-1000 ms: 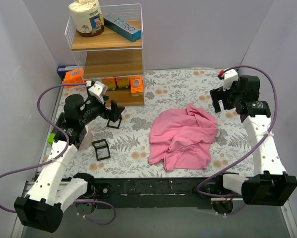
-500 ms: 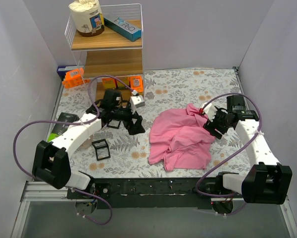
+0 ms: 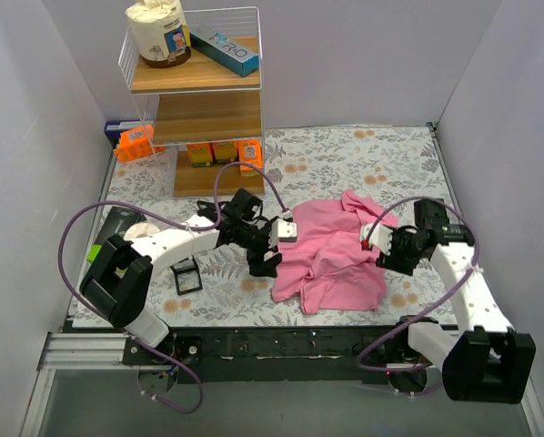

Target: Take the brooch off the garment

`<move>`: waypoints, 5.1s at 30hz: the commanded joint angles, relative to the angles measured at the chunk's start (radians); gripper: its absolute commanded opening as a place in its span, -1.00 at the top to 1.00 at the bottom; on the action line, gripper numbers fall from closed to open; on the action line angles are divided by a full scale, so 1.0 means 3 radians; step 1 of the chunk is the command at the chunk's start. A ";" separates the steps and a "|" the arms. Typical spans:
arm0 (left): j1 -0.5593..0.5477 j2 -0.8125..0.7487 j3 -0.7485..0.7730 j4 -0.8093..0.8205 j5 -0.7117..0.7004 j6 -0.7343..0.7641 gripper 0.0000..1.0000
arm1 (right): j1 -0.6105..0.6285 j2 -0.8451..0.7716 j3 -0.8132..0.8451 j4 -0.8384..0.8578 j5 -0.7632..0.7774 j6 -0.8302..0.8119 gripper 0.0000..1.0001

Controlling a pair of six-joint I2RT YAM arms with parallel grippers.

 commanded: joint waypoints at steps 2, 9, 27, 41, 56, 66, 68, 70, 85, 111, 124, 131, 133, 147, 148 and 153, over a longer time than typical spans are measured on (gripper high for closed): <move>-0.0156 -0.0089 -0.0228 0.0015 -0.0070 0.0266 -0.56 | 0.0015 -0.0582 -0.0527 -0.0476 0.0064 -0.1126 -0.29; -0.0299 0.0013 -0.0433 0.0117 -0.0091 0.0374 -0.37 | 0.0484 -0.0941 -0.1019 -0.0395 -0.0012 -0.1276 -0.37; -0.0489 0.0167 -0.0576 0.0761 -0.0555 0.0206 1.00 | 0.1227 -0.0870 -0.1001 0.1129 0.0545 0.0293 0.97; 0.0759 -0.0759 0.1009 0.0450 -0.0826 -0.0352 1.00 | 0.0215 0.0091 0.1910 0.1589 0.0131 0.2134 0.97; 0.0790 -0.0524 0.2833 0.0741 -0.1763 -0.0557 1.00 | -0.0134 0.0777 0.4023 0.1788 0.0089 0.3505 0.97; 0.0785 -0.0763 0.2606 0.0317 -0.0869 -0.0777 1.00 | -0.0134 0.0225 0.3048 0.1227 -0.0406 0.3195 0.97; 0.0785 -0.0927 0.2075 0.0143 -0.0644 -0.0751 1.00 | -0.0134 0.0062 0.2534 0.0895 -0.0503 0.3117 0.97; 0.0770 -0.1178 0.1413 -0.0035 -0.0470 -0.0741 1.00 | -0.0134 -0.0102 0.2077 0.0528 -0.0564 0.2970 0.97; 0.0703 -0.1358 0.0068 0.0168 -0.0310 -0.1533 1.00 | 0.1235 -0.0333 0.0792 0.0735 -0.0933 0.2003 -0.46; 0.1184 -0.0989 -0.0182 0.0680 -0.0198 -0.2699 1.00 | 0.3696 0.1584 -0.0052 0.3358 0.0028 0.1551 0.12; 0.1260 -0.1112 -0.0172 0.0572 -0.0116 -0.2643 1.00 | 0.3742 0.2152 0.0157 0.3440 0.0243 0.1588 0.07; 0.1271 -0.1173 -0.0208 0.0567 -0.0081 -0.2623 1.00 | 0.3742 0.2270 0.0127 0.3169 0.0294 0.1486 0.37; 0.1271 -0.1184 -0.0213 0.0582 -0.0091 -0.2623 1.00 | 0.3742 0.2188 0.0040 0.3124 0.0309 0.1557 0.36; 0.1352 -0.1199 -0.0182 0.0547 -0.0014 -0.2653 1.00 | 0.3630 0.1866 -0.0456 0.3144 0.0023 0.2135 0.21; 0.1357 -0.1204 -0.0177 0.0547 0.0001 -0.2658 1.00 | 0.3620 0.1871 -0.0431 0.3149 -0.0007 0.2191 0.20; 0.1378 -0.1260 -0.0202 0.0506 0.0037 -0.2669 1.00 | 0.3573 0.2115 0.0074 0.2783 -0.0298 0.2636 0.15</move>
